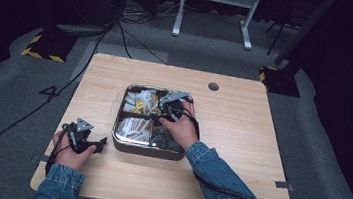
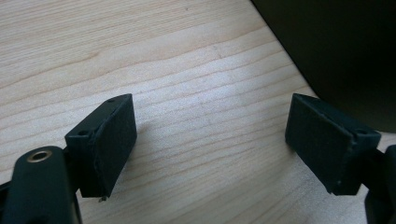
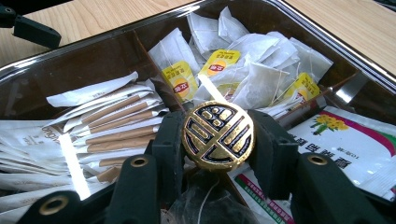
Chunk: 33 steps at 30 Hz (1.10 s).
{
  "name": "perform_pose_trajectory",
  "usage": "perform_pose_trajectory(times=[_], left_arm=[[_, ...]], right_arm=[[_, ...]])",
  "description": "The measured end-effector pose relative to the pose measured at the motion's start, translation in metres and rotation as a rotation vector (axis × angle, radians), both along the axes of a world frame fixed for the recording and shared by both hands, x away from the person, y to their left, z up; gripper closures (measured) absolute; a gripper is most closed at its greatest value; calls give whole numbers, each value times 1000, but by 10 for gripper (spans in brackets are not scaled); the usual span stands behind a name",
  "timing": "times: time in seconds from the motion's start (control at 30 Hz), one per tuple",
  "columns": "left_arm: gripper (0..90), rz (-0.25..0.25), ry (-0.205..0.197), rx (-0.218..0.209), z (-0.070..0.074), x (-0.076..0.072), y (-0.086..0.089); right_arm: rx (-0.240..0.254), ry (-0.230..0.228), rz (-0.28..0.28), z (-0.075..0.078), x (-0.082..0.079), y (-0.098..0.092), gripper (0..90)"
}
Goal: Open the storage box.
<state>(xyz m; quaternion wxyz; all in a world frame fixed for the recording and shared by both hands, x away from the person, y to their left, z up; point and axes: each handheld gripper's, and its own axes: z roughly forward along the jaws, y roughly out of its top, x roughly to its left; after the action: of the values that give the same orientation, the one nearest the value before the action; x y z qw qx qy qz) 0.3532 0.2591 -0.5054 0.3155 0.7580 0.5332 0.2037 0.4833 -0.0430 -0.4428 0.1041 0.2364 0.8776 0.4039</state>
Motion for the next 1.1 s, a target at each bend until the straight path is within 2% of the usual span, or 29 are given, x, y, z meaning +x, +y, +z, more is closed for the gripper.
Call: perform_pose_trajectory(times=[0.73, 1.1], left_arm=[[170, -2, 3, 1, 0, 0, 0], [170, -5, 7, 0, 1, 1, 0]], right_arm=[[-4, -4, -8, 3, -1, 1, 589], [42, -27, -8, 27, -4, -10, 589]])
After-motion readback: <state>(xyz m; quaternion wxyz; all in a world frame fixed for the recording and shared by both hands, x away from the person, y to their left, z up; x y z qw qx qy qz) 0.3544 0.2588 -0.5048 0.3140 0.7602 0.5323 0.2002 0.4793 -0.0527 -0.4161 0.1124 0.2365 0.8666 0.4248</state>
